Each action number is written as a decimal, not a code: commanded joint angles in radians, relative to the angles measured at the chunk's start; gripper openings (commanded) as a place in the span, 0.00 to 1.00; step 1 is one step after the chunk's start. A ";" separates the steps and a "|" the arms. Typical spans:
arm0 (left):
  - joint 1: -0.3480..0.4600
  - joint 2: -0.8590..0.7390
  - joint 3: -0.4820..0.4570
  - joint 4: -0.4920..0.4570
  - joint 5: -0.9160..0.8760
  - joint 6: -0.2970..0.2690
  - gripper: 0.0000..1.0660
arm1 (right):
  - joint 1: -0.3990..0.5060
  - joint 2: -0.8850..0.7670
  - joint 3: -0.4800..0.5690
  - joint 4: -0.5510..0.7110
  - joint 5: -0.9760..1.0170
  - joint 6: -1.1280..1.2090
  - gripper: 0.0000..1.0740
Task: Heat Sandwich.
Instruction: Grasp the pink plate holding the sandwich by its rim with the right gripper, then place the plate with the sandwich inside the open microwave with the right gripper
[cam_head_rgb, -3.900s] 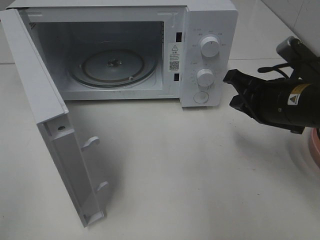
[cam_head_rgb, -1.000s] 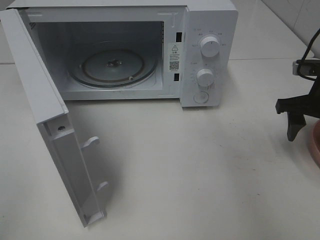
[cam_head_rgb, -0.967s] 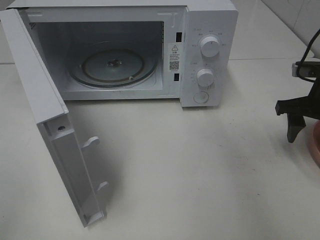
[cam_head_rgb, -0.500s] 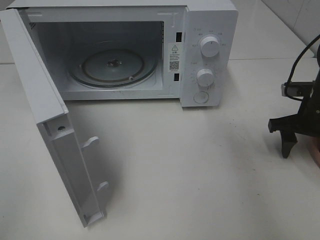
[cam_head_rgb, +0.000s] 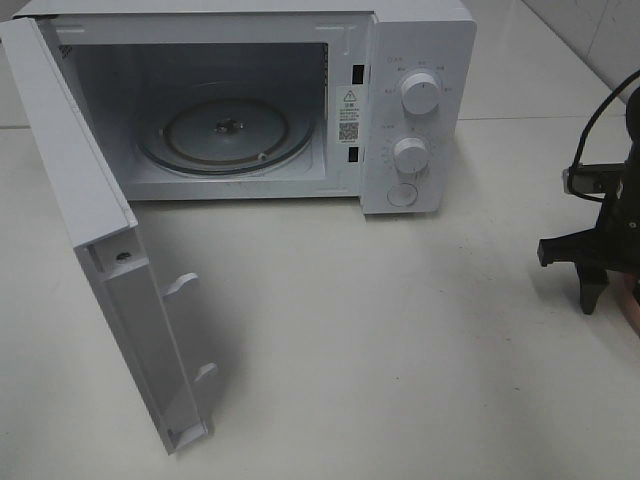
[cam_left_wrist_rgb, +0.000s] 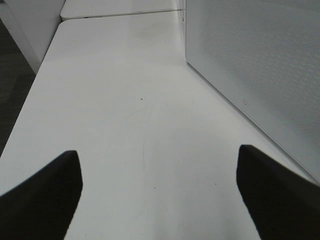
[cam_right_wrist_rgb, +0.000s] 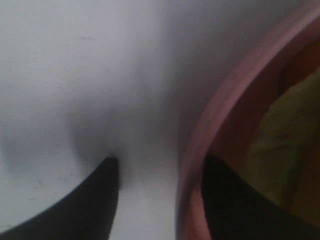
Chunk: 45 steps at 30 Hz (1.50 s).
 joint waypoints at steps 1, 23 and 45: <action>0.000 -0.022 0.002 0.000 -0.010 -0.001 0.73 | -0.002 0.032 0.015 -0.033 0.018 0.007 0.33; 0.000 -0.022 0.002 0.000 -0.010 -0.001 0.73 | -0.002 0.031 0.015 -0.050 0.050 -0.030 0.00; 0.000 -0.022 0.002 0.000 -0.010 -0.001 0.73 | 0.001 -0.005 0.015 -0.109 0.083 -0.025 0.00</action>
